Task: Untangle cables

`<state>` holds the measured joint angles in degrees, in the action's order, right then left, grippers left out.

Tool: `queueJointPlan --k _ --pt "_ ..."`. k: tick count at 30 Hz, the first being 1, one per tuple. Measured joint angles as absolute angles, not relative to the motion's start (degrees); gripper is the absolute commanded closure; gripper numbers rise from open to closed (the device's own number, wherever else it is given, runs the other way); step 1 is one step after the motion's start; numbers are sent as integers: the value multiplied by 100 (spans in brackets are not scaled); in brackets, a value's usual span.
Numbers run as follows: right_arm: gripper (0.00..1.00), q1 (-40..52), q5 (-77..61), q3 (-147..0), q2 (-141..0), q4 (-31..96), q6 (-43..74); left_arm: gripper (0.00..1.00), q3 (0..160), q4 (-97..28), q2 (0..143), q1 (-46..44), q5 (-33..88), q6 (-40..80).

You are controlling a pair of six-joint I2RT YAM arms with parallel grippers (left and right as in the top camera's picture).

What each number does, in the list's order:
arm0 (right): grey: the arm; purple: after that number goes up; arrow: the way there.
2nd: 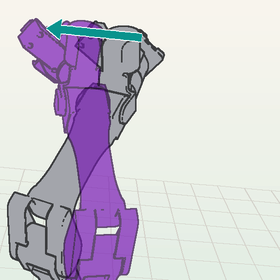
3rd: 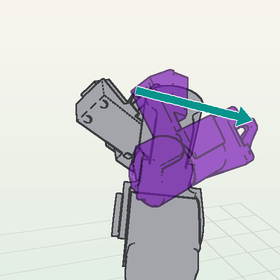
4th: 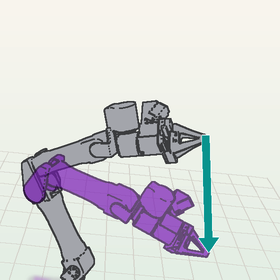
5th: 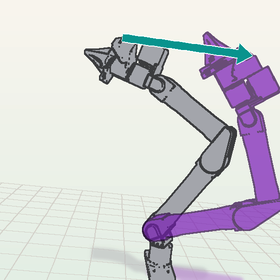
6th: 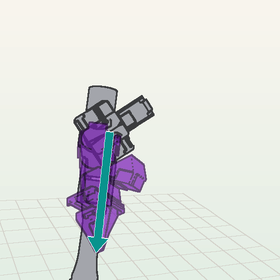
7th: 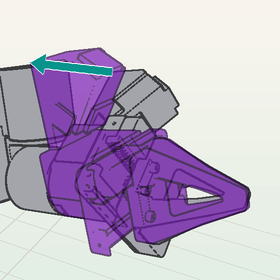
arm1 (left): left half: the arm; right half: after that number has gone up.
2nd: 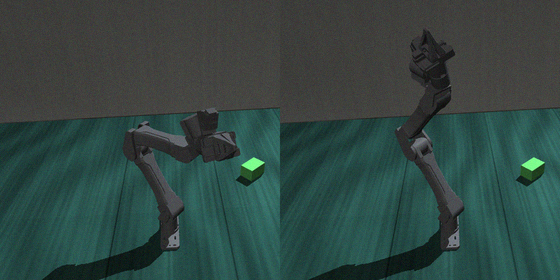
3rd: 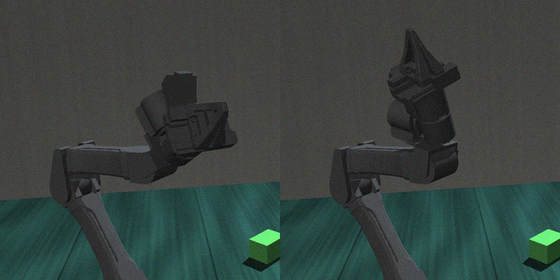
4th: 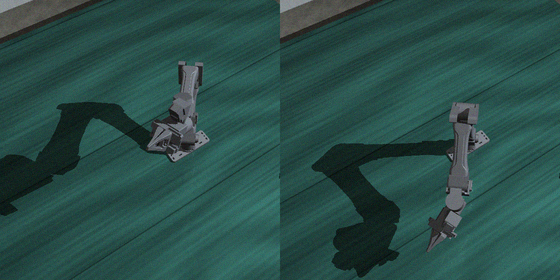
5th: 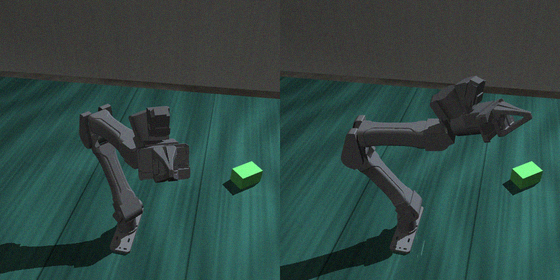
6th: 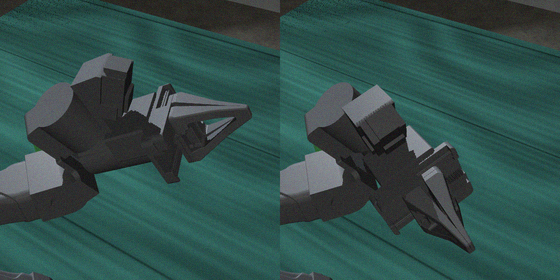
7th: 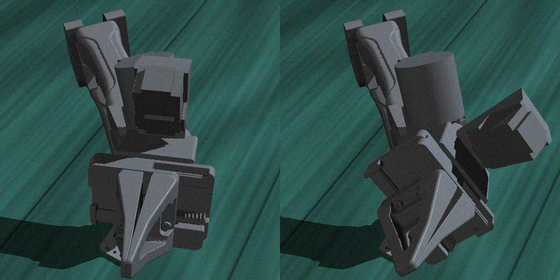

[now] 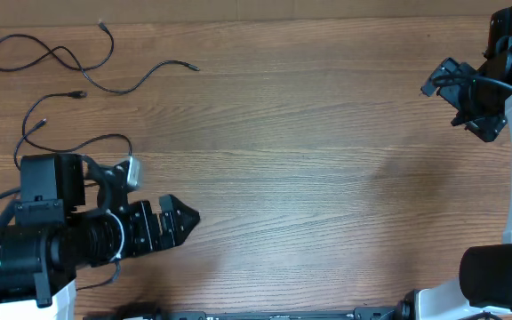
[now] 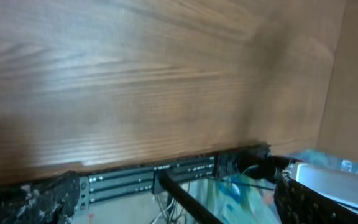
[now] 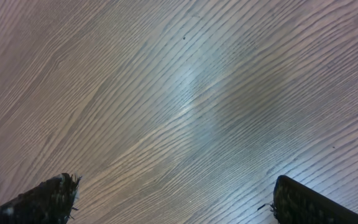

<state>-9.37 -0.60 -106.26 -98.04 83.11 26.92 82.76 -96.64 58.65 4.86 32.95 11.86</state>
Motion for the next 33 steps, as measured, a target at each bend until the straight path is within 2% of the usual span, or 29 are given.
queueJointPlan --k 13,20,26,33 --pt "0 -937 -62 -10626 -9804 8313 2694 0 8276 -9666 5865 484 2947 1186" --pt "0 -937 -60 -10626 -9804 8313 2692 1 8272 -9566 5865 484 2261 1142" --pt "0 -939 -60 -10626 -9804 8309 2689 1 7498 -8016 5398 338 2112 753" --pt "0 -937 -64 -10626 -9804 8311 2694 0 5961 -6602 3977 -440 2008 659"
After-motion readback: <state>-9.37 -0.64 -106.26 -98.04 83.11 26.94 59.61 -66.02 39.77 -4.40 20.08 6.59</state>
